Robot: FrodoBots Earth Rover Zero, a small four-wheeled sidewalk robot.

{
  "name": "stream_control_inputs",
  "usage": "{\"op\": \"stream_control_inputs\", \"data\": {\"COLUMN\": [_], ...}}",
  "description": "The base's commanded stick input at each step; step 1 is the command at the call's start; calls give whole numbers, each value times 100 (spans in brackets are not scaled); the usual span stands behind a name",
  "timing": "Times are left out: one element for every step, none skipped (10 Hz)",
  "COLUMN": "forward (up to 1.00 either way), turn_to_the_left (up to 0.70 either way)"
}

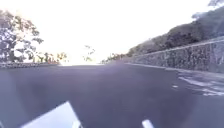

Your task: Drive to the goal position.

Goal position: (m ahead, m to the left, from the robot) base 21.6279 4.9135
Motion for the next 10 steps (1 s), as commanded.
{"op": "stream_control_inputs", "data": {"forward": [70, 70, 70, 70, 70, 70, 70, 70, 70, 70], "turn_to_the_left": [0, 0, 0, 0, 0, 0, 0, 0, 0, 0]}}
